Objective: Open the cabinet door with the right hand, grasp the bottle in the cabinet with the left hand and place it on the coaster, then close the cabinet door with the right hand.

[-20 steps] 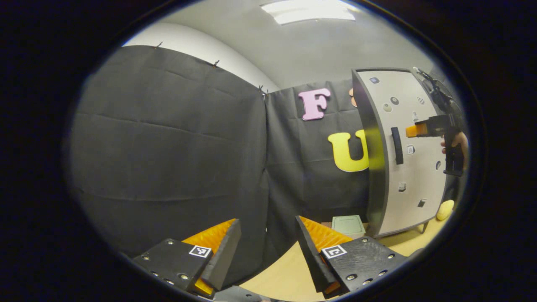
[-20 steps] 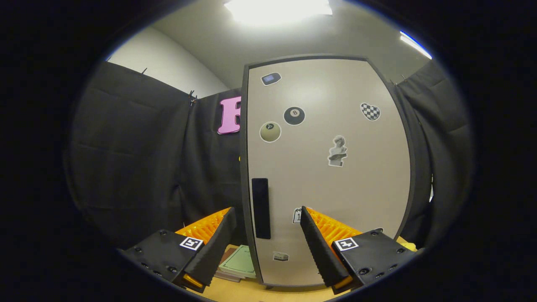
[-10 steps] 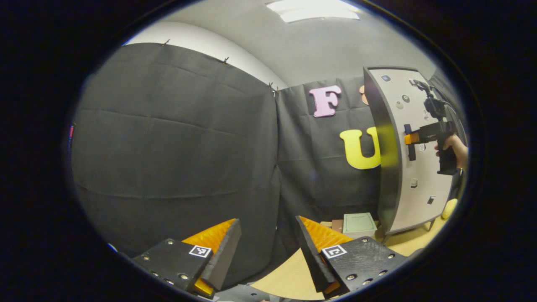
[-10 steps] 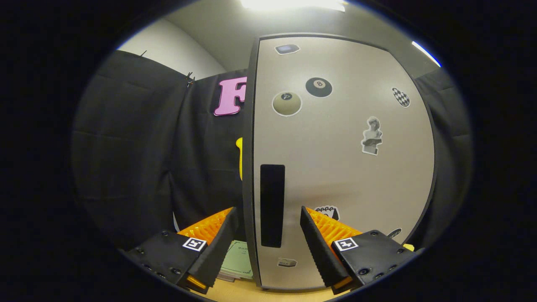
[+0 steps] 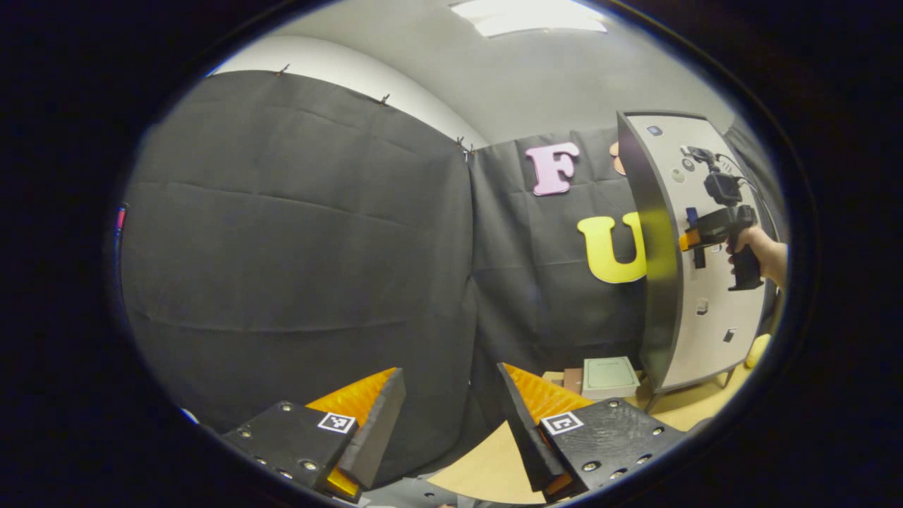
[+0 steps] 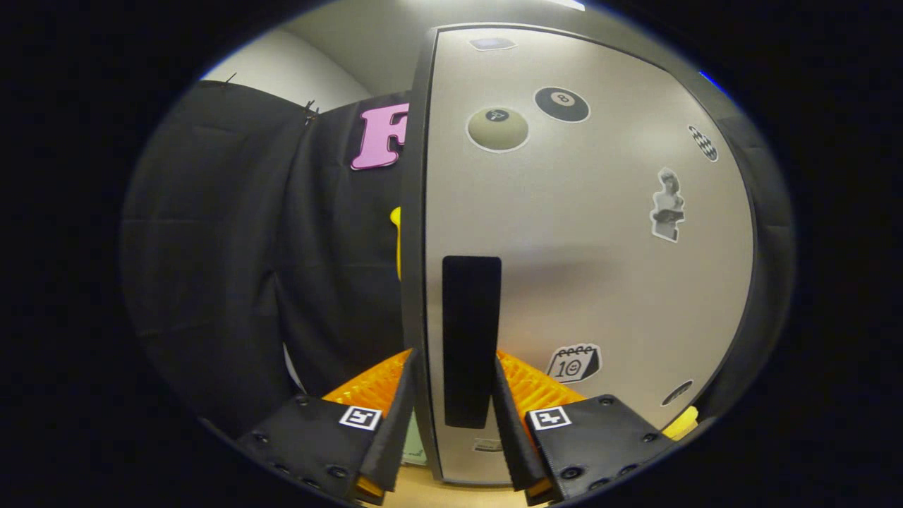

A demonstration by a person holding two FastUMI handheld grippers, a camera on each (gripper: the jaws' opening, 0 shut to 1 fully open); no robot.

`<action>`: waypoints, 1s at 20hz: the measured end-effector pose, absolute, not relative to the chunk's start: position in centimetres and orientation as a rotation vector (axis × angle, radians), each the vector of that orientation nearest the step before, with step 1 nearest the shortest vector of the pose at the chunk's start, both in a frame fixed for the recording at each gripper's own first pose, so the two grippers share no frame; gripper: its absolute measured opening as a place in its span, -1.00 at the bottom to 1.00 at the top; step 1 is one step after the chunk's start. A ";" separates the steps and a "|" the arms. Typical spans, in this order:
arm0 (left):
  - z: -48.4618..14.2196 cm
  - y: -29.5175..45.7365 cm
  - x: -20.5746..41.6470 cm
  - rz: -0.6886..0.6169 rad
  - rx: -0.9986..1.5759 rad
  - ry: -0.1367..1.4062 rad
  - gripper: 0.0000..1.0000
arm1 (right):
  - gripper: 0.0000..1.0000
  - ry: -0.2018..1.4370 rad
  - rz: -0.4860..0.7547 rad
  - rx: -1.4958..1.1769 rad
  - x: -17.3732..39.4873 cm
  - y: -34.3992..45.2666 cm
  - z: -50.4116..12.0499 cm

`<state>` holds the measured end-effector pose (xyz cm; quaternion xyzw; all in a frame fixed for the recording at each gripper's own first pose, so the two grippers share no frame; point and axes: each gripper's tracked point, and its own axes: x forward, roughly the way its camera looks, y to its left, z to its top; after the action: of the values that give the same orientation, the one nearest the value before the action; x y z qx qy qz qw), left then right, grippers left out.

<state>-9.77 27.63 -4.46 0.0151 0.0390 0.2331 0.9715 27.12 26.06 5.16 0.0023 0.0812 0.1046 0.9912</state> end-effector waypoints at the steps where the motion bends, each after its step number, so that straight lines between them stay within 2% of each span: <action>1: -4.4 27.6 -9.7 0.467 0.031 0.078 0.60 | -0.03 0.165 0.205 0.008 27.0 26.0 5.1; 2: -4.4 27.6 -9.6 0.463 0.030 0.077 0.60 | -0.21 0.172 0.196 0.012 27.6 26.0 4.9; 3: -4.4 27.4 -9.4 0.457 0.027 0.076 0.60 | -0.29 0.177 0.200 0.012 27.1 25.9 4.9; 4: -4.4 27.1 -9.3 0.450 0.025 0.075 0.55 | -0.29 0.187 0.203 0.014 26.8 25.9 5.0; 5: -4.3 26.9 -9.1 0.444 0.024 0.072 0.60 | -0.45 0.196 0.206 0.014 27.0 25.9 4.8; 6: -4.2 26.8 -8.9 0.439 0.024 0.068 0.55 | -0.63 0.193 0.214 0.008 26.9 26.0 4.8; 7: -4.1 26.7 -8.7 0.432 0.024 0.065 0.55 | -0.68 0.197 0.226 -0.004 26.7 25.9 4.8; 8: -4.1 26.5 -8.5 0.425 0.024 0.063 0.55 | -0.63 0.197 0.237 -0.008 26.6 25.9 4.9; 9: -4.0 26.3 -8.2 0.417 0.025 0.061 0.55 | -0.68 0.198 0.251 -0.006 26.5 25.9 4.8; 10: -4.0 26.0 -7.9 0.409 0.025 0.057 0.55 | -0.62 0.204 0.266 0.002 26.3 25.8 4.7; 11: -3.8 25.8 -7.6 0.400 0.023 0.054 0.60 | -0.62 0.202 0.280 0.009 26.1 25.7 4.7; 14: -3.1 24.5 -6.9 0.356 0.018 0.039 0.55 | -0.63 0.211 0.310 0.028 25.6 25.4 4.7; 15: -2.8 24.0 -6.6 0.338 0.020 0.035 0.55 | -0.68 0.217 0.319 0.031 25.6 25.2 4.7; 16: -2.7 23.3 -6.4 0.320 0.023 0.032 0.55 | -0.63 0.218 0.327 0.034 25.6 25.1 4.7; 20: -2.0 20.5 -5.4 0.238 0.016 0.017 0.55 | -0.63 0.226 0.352 0.046 25.5 25.0 5.2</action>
<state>-5.40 20.52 -1.99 0.0081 0.0084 0.1188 0.9928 25.47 25.05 5.22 0.0231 0.1122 0.1749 0.9779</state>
